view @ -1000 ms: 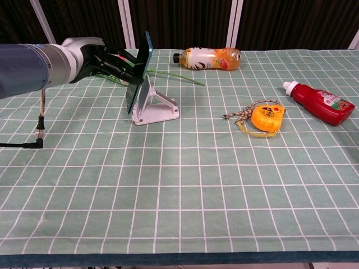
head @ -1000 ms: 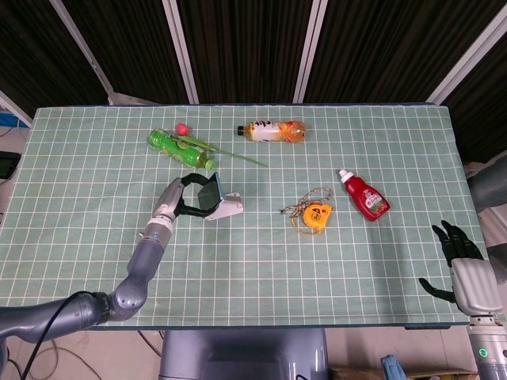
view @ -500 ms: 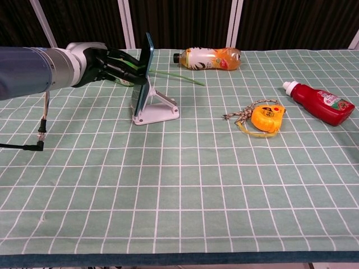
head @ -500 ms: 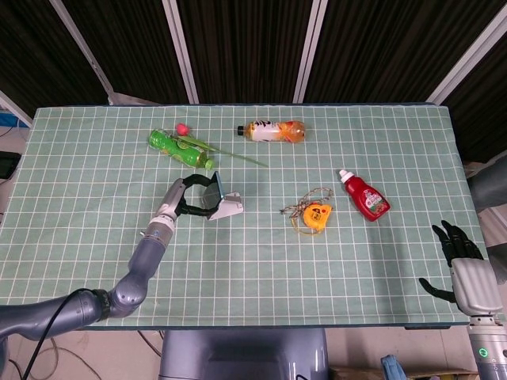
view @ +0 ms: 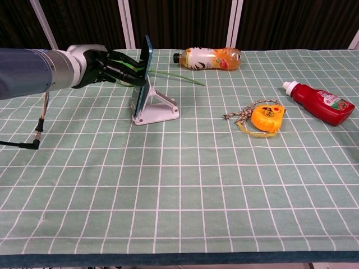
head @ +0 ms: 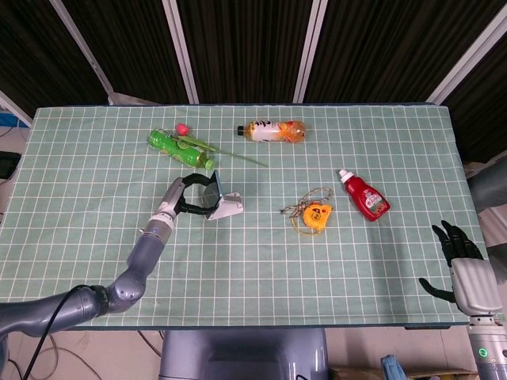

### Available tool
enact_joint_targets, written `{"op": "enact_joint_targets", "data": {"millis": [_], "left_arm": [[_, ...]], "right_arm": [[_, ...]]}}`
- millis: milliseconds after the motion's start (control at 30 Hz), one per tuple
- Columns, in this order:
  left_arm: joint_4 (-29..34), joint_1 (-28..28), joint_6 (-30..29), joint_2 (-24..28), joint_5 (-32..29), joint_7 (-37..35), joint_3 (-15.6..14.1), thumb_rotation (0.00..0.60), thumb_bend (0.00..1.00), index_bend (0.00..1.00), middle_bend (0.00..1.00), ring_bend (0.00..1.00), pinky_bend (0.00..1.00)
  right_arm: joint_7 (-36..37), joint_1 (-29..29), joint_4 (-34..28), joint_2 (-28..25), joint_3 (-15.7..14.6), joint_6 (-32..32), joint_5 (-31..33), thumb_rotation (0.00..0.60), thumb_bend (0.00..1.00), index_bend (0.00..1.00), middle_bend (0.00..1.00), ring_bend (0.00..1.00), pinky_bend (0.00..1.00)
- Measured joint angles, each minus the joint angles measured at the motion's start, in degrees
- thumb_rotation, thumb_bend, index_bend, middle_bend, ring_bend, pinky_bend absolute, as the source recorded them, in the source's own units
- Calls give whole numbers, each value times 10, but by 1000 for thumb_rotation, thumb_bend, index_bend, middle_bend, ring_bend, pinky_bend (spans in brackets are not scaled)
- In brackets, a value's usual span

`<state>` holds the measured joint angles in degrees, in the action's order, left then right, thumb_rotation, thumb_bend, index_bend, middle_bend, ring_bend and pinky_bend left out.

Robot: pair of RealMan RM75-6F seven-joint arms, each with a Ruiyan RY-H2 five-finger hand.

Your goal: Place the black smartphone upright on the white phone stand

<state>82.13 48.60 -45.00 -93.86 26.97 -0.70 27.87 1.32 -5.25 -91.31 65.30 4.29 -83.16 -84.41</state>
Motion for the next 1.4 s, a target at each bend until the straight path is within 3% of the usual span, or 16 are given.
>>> {"op": "enact_joint_targets", "data": {"millis": [567, 1400], "left_arm": [[-24, 4, 27, -3, 14, -37, -12, 600, 305, 547, 589, 123, 0], [-34, 4, 18, -6, 28, -52, -26, 600, 304, 545, 588, 124, 1]], "right_arm": [[0, 0, 0, 0, 0, 0, 0, 600, 271, 25, 0, 0, 187], [-1, 0, 1, 0, 0, 0, 0, 600, 272, 25, 0, 0, 187]]}}
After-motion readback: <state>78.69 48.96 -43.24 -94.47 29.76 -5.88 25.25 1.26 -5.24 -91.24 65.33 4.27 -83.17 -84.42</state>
